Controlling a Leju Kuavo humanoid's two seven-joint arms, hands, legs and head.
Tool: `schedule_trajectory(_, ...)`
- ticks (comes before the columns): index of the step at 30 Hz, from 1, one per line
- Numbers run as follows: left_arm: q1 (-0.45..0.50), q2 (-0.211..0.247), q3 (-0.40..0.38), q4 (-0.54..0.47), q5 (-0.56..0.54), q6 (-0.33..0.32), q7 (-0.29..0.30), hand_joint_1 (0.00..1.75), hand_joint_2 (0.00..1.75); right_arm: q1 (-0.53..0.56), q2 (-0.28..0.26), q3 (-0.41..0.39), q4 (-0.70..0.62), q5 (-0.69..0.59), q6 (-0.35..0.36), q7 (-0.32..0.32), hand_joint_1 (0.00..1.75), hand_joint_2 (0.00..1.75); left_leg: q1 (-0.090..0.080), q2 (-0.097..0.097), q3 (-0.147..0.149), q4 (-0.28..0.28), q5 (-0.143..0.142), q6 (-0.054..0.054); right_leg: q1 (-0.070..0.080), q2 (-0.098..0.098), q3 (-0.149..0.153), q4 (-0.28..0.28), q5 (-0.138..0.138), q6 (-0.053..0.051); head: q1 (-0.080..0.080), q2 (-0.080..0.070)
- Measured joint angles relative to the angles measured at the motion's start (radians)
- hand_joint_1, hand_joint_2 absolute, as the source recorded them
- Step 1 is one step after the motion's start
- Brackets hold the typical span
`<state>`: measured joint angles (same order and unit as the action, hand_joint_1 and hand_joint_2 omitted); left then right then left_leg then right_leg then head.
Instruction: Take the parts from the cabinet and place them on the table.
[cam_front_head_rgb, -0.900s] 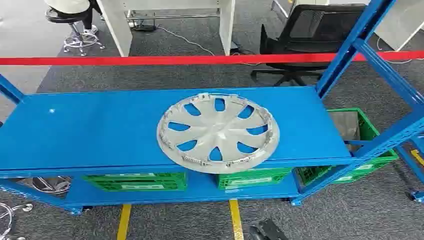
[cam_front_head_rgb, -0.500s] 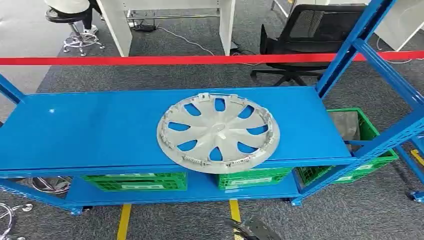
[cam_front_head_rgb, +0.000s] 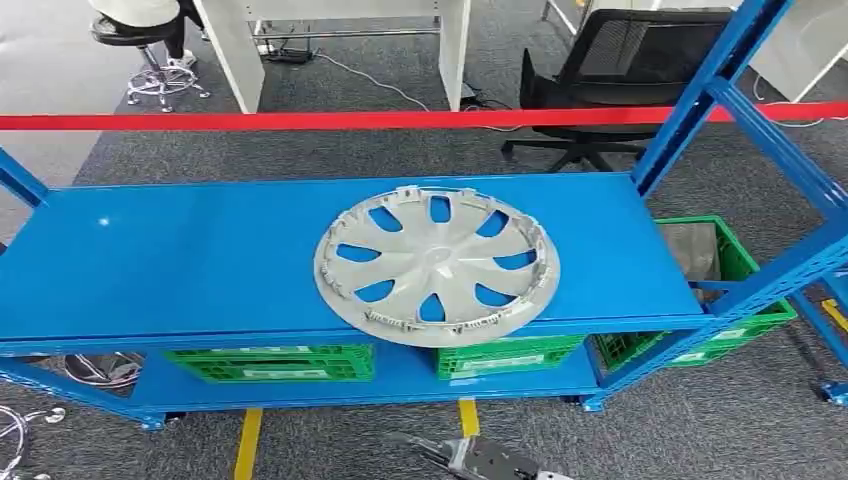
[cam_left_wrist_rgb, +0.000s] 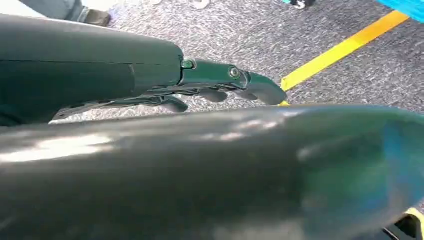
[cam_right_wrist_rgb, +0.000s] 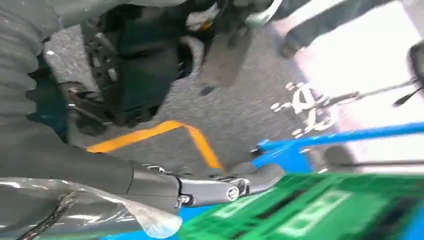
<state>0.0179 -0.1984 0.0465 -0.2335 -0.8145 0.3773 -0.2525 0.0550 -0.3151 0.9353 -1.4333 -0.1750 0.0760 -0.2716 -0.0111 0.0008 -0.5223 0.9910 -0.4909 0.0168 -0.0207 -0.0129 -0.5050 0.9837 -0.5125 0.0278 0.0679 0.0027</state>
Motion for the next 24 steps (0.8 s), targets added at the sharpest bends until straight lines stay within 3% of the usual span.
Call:
schedule_trajectory(4,-0.002,0.001,-0.008,0.003,-0.002,-0.011,0.0,0.0,0.0,0.023,0.004,-0.031,-0.106,0.081,0.012,0.017,0.0,1.75,0.0,0.0,0.0,0.0,0.0,0.0,0.0,0.0,0.0,0.0,0.0,0.0,0.0,0.0)
schedule_trajectory(7,-0.002,0.001,-0.012,0.004,-0.002,-0.013,0.0,0.0,0.0,0.051,-0.001,-0.051,-0.17,0.146,-0.034,0.009,0.0,1.75,0.0,0.0,0.0,0.0,0.0,0.0,0.0,0.0,0.0,0.0,0.0,0.0,0.0,0.0)
schedule_trajectory(17,-0.004,0.0,-0.026,0.008,0.008,0.001,0.0,0.0,0.0,0.101,-0.049,-0.067,-0.328,0.35,-0.324,-0.026,0.0,1.75,0.0,0.0,0.0,0.0,0.0,0.0,0.0,0.0,0.0,0.0,0.0,0.0,0.0,0.0)
schedule_trajectory(24,-0.005,-0.003,-0.026,0.01,0.016,0.007,0.0,0.0,0.0,0.111,-0.077,-0.067,-0.38,0.502,-0.513,-0.015,0.0,1.75,0.0,0.0,0.0,0.0,0.0,0.0,0.0,0.0,0.0,0.0,0.0,0.0,0.0,0.0)
